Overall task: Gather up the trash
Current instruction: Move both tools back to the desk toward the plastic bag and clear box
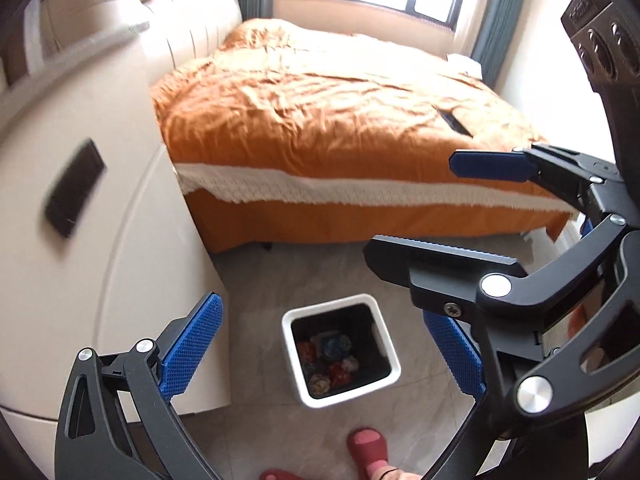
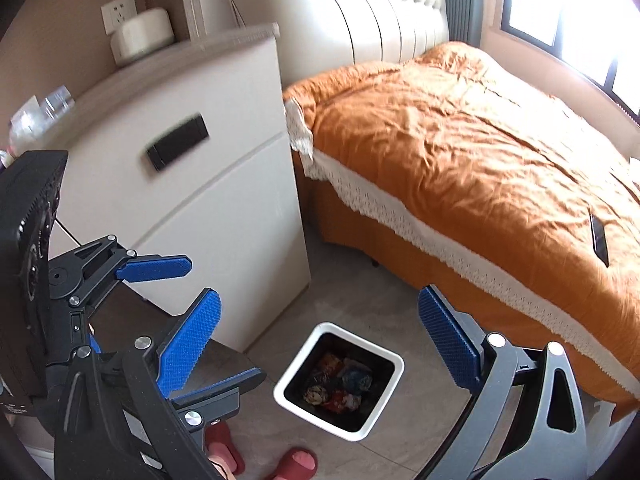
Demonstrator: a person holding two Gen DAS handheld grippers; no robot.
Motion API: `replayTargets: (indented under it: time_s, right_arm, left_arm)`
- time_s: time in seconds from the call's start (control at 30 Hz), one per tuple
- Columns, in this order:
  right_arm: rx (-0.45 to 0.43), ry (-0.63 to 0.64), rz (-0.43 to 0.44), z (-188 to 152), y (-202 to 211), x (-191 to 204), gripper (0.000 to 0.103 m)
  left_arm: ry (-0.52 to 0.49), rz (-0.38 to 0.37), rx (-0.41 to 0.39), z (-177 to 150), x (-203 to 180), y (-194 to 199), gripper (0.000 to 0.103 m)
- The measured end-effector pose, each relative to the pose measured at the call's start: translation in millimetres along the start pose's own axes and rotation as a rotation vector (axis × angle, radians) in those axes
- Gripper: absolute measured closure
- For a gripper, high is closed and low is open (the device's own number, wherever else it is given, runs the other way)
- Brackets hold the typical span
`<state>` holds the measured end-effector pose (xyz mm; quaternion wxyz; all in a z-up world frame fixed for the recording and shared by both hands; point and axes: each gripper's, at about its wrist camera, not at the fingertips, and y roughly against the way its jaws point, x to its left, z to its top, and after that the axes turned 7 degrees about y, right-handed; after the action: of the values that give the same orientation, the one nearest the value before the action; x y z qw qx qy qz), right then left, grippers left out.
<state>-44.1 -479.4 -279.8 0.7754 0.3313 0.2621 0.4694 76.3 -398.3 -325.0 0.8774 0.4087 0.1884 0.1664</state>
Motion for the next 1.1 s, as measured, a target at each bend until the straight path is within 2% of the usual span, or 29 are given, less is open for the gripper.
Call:
replayTargets:
  time_s: [0.2, 0.43, 0.83, 1.1]
  right_arm:
    - [-0.083, 0.027, 0.016, 39.0, 44.2, 20.2, 0.005]
    - [-0.15, 0.061, 0.073, 75.0, 74.1, 50.6, 0.005]
    - [-0.268, 0.161, 0.158, 143.6, 100.8, 116.8, 0.005]
    - [-0.331, 0.218, 0.226, 180.5, 111.1, 164.5, 0.005]
  left_arm:
    - [0.079, 0.038, -0.059, 19.2, 15.1, 65.3, 0.005]
    - [0.178, 0.131, -0.134, 29.5, 51.2, 131.9, 0.005]
    - [0.273, 0.294, -0.242, 38.5, 121.7, 223.8, 0.005]
    - [0.329, 0.414, -0.296, 31.7, 160.8, 268.2, 0.005]
